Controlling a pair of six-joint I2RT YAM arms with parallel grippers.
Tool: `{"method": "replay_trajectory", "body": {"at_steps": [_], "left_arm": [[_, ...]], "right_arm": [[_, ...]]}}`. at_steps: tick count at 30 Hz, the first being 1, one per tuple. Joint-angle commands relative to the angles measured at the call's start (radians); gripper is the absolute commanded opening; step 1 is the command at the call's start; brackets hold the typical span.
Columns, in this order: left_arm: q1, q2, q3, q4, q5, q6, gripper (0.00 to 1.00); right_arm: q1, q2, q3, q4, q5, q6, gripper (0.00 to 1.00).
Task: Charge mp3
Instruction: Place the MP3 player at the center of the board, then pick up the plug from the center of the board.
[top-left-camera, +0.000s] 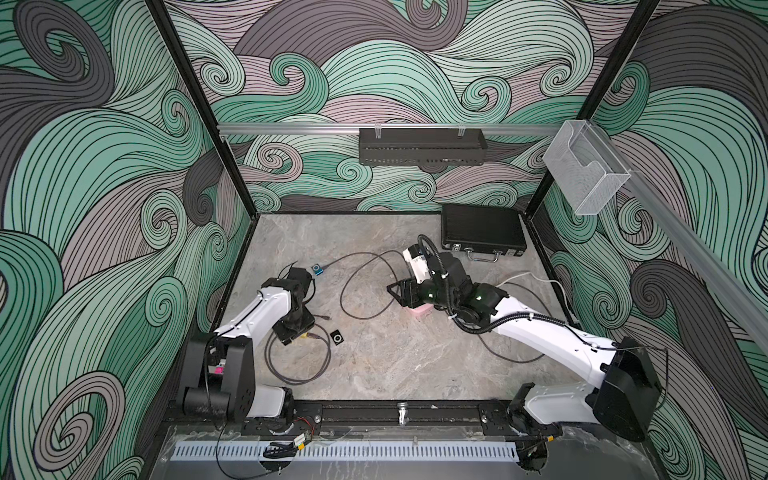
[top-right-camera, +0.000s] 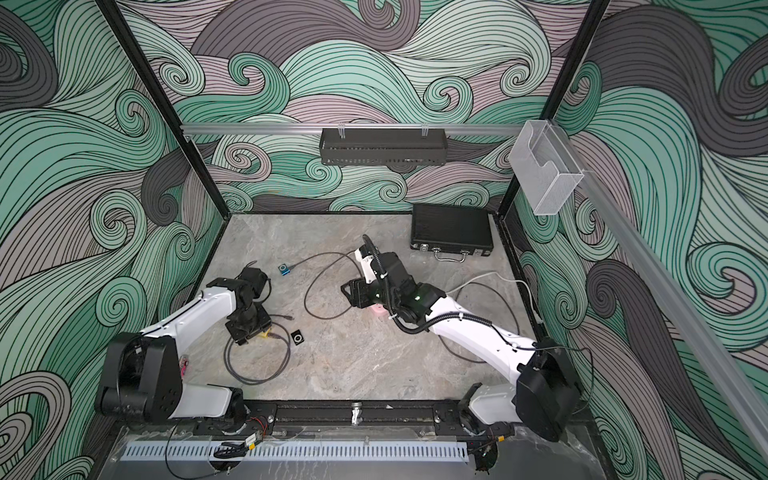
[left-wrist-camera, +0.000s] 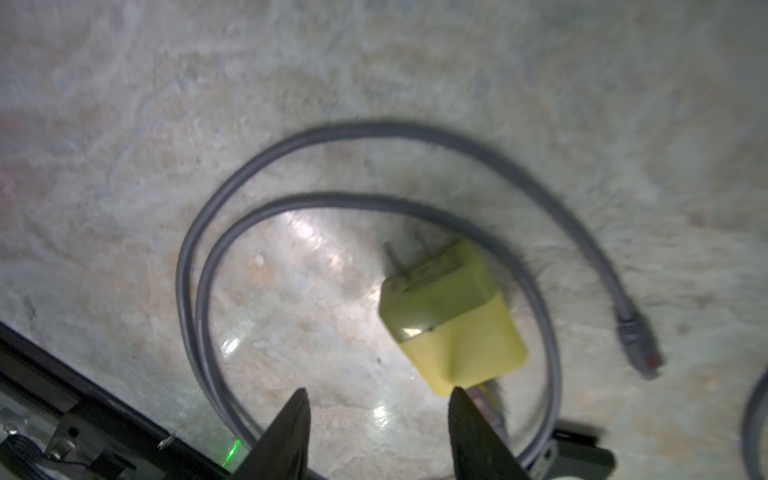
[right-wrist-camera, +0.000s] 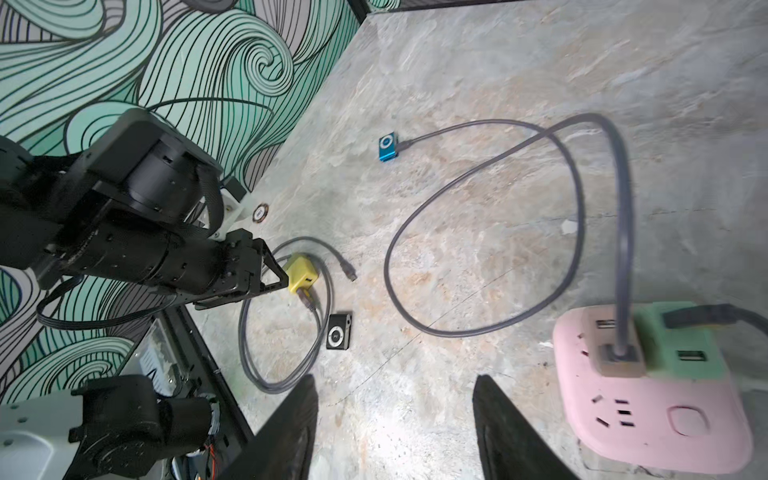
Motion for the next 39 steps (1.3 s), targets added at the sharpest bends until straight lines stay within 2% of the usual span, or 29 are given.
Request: {"method": "replay_trajectory", "body": {"at_steps": [1,11,21,26,28,30,32,35,39], "left_arm": [[0.002,-0.049,-0.007,0.013,-0.014,-0.062,0.54],[0.055,-0.046,-0.019,0.141,0.011,-0.1,0.56],[0.083,0.051,-0.043,0.252,0.132,-0.163,0.57],[0.082,0.049,-0.082,0.241,0.106,-0.183,0.55],[0.083,0.042,-0.097,0.226,0.067,-0.186,0.48],[0.085,0.029,-0.114,0.218,0.032,-0.192,0.33],[0.093,0.01,-0.123,0.233,0.053,-0.186,0.26],[0.097,-0.044,-0.113,0.256,0.147,-0.179,0.23],[0.097,-0.167,-0.054,0.2,0.267,-0.173,0.23]], "right_arm": [[0.029,0.018,0.029,0.031,0.014,-0.002,0.6],[0.083,0.06,0.051,0.049,0.026,0.009,0.59],[0.092,0.08,0.05,0.058,0.035,-0.02,0.59],[0.095,0.082,0.039,0.069,0.039,-0.027,0.59],[0.098,0.078,0.031,0.073,0.042,-0.034,0.59],[0.103,0.073,0.024,0.069,0.048,-0.04,0.58],[0.104,0.066,0.022,0.062,0.034,-0.035,0.58],[0.103,0.049,-0.004,0.099,-0.014,0.015,0.58],[0.105,0.034,-0.082,0.245,-0.074,0.115,0.6]]}}
